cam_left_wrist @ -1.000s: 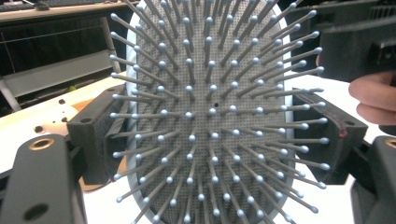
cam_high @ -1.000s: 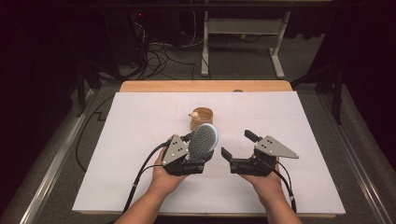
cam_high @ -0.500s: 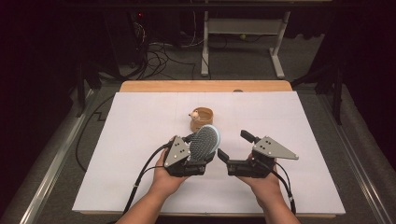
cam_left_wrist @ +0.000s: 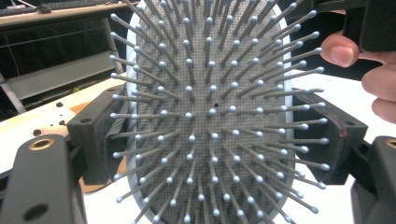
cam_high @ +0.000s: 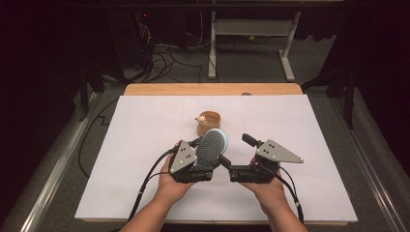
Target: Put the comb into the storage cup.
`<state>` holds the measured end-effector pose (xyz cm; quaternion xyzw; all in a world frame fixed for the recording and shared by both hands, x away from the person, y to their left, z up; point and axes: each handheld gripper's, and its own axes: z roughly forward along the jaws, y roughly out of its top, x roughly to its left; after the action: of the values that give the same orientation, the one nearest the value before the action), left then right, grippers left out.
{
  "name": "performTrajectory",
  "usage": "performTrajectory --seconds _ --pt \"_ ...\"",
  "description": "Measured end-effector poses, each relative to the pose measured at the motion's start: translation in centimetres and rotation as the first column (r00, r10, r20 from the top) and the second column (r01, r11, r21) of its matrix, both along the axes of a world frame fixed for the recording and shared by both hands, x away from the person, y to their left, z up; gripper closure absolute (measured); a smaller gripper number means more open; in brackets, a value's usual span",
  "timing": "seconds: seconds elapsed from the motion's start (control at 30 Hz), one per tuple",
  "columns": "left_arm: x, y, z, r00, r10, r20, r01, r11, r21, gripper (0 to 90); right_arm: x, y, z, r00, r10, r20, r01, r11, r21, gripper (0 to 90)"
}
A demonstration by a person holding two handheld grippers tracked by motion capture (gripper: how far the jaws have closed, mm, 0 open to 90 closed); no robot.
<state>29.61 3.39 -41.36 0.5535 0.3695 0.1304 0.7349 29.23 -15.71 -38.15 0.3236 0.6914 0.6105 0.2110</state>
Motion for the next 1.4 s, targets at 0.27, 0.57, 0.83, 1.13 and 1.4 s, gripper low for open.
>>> performTrajectory --seconds 0.27,0.57,0.83,1.13,1.4 --pt "-0.2 -0.4 -0.1 1.0 -0.007 0.006 0.007 0.9999 0.014 20.8 0.3 1.3 0.2 0.9997 0.025 0.002 -0.026 1.0 0.005 2.1" --pt "-0.2 -0.4 0.0 1.0 -0.003 0.004 0.003 0.9999 0.014 20.8 1.2 2.5 0.2 0.9988 0.05 -0.002 -0.05 0.999 0.016 4.3" --pt "-0.3 -0.2 0.1 1.0 -0.002 0.005 0.002 1.0 0.006 20.8 1.1 2.7 -0.1 0.9984 0.055 -0.011 -0.054 0.998 0.029 11.2" --pt "-0.2 -0.2 0.1 0.9999 0.003 0.01 -0.003 1.0 0.007 20.8 1.6 2.3 -0.5 0.997 0.05 -0.058 -0.046 0.997 0.06 19.3" --pt "-0.3 -0.3 0.0 1.0 0.002 0.008 -0.002 0.9999 0.013 20.8 1.8 2.2 -0.6 0.9946 0.072 -0.075 -0.067 0.995 0.071 27.4"
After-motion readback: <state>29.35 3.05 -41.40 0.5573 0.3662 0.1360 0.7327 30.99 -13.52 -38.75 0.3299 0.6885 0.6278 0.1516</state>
